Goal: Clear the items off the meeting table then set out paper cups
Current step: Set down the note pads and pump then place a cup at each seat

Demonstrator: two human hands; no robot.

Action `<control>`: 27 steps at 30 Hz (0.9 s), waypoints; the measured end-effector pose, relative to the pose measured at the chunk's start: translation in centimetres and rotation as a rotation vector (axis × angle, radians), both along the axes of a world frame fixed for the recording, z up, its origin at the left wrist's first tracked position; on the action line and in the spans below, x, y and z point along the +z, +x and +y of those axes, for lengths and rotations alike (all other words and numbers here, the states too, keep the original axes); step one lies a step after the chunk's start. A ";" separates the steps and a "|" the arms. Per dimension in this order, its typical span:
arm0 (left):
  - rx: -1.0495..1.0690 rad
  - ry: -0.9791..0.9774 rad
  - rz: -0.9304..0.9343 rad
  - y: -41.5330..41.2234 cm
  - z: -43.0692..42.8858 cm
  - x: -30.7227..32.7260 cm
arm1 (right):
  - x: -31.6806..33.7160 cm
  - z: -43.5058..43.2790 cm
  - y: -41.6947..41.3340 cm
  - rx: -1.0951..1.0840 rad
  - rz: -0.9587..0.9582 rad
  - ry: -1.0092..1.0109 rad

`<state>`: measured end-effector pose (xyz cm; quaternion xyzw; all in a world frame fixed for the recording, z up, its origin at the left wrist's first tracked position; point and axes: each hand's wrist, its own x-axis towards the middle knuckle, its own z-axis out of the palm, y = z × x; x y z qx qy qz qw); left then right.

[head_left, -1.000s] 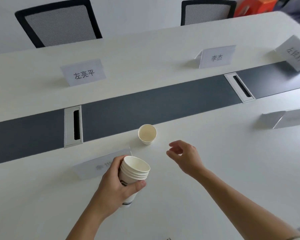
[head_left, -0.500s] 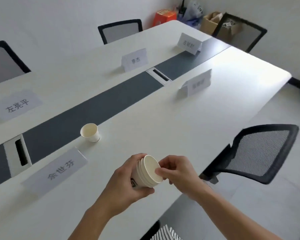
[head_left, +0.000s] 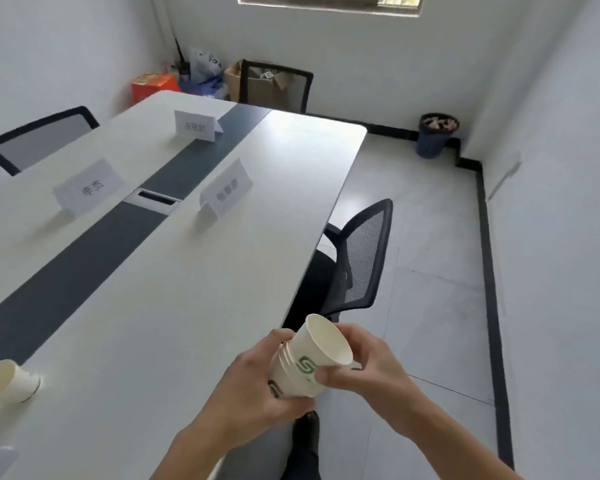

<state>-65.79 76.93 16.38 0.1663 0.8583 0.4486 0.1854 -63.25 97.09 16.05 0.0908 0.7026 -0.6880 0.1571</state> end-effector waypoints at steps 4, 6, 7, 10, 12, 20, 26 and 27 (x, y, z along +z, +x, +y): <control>-0.045 -0.041 -0.014 -5.2 4.8 -1.1 | -0.5 5.4 -2.8 -0.287 -0.020 -0.097; -0.039 -0.061 -0.013 -8.4 7.0 -1.5 | -0.6 8.9 -4.6 -0.410 -0.006 -0.070; -0.034 -0.056 -0.011 -10.1 8.2 -1.6 | -0.6 10.6 -5.5 -0.444 0.003 -0.036; -0.035 0.001 -0.056 -15.1 12.3 -1.4 | -0.5 16.0 -7.5 -0.510 0.008 0.119; -0.020 0.031 -0.091 -17.4 14.1 -1.0 | -0.6 18.5 -7.9 -0.518 -0.014 0.249; -0.194 0.043 -0.150 -28.2 28.7 -0.4 | -3.0 34.2 -9.2 -0.567 -0.250 0.348; -0.170 0.064 -0.165 -35.1 40.8 -0.8 | -3.5 48.0 -17.0 -0.491 -0.262 0.397; -0.161 0.065 -0.163 -36.0 42.6 -0.6 | -3.1 50.0 -18.9 -0.473 -0.250 0.418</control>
